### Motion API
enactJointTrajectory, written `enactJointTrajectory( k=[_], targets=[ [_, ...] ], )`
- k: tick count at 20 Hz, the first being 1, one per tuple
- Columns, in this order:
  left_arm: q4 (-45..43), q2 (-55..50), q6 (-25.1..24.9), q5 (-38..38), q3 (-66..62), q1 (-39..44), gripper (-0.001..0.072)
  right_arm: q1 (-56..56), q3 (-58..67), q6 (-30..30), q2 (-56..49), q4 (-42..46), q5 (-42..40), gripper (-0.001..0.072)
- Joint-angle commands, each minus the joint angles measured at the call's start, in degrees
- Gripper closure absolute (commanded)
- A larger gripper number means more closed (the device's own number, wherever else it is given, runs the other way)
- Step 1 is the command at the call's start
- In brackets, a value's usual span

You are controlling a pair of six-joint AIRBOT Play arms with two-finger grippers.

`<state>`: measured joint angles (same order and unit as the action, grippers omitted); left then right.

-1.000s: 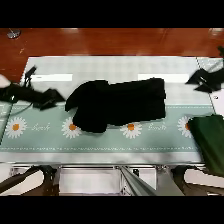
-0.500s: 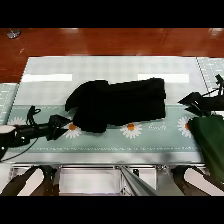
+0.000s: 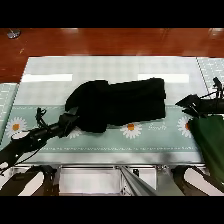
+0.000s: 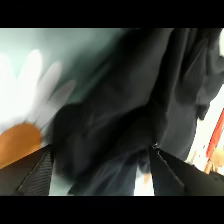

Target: Fold the shirts.

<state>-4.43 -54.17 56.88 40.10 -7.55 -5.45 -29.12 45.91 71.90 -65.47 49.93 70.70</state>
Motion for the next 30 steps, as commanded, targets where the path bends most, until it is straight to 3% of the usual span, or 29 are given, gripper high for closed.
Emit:
enactJointTrajectory(
  k=[1,2,3,4,6,12,22,23,24,25,26,30],
  targets=[
    [8.8,-1.9,-6.3,-6.6,-0.5,4.0,0.0082,0.0,-0.1,0.2,0.0,-0.2,0.1,0.0084],
    [8.8,-2.3,-7.0,-6.4,-1.5,4.0,0.0178,0.0,-0.1,0.2,0.0,-0.2,0.0,0.0084],
    [8.8,-2.4,-8.0,-5.8,-2.7,4.0,0.0465,0.0,-0.1,0.2,0.0,-0.1,-0.1,0.0084],
    [8.8,-2.6,-10.3,-5.0,-3.9,4.0,0.0672,0.0,-0.1,0.2,0.0,0.0,-0.2,0.0084],
    [8.7,-2.6,-12.5,-4.2,-6.6,4.0,0.0678,0.0,-0.1,0.2,0.0,1.2,-0.3,0.0084],
    [6.9,-2.8,-12.7,-2.5,-9.0,4.1,0.0678,1.0,-5.4,2.4,-3.9,4.2,-0.3,0.0084],
    [6.5,-3.0,-12.7,-0.3,-9.0,4.1,0.0677,16.2,1.4,5.4,-16.9,-0.7,-9.9,0.0086],
    [6.5,-3.0,-12.7,-0.4,-9.0,4.1,0.0677,17.4,2.6,6.3,-17.9,-1.0,-10.3,0.0114],
    [6.6,-3.0,-12.7,-0.4,-9.0,4.1,0.0678,18.8,3.7,6.6,-19.0,-1.0,-10.3,0.0258],
    [6.6,-3.0,-12.7,-0.3,-9.0,4.0,0.0677,20.2,4.6,6.3,-19.5,-1.0,-10.1,0.0521],
    [6.6,-2.9,-12.7,0.0,-9.3,3.9,0.0678,21.3,6.0,4.4,-19.6,-1.0,-9.4,0.0695],
    [6.6,-2.0,-12.7,10.6,-20.7,-3.3,0.0679,21.4,24.3,4.9,-18.1,0.6,0.9,0.0695]
  ],
)
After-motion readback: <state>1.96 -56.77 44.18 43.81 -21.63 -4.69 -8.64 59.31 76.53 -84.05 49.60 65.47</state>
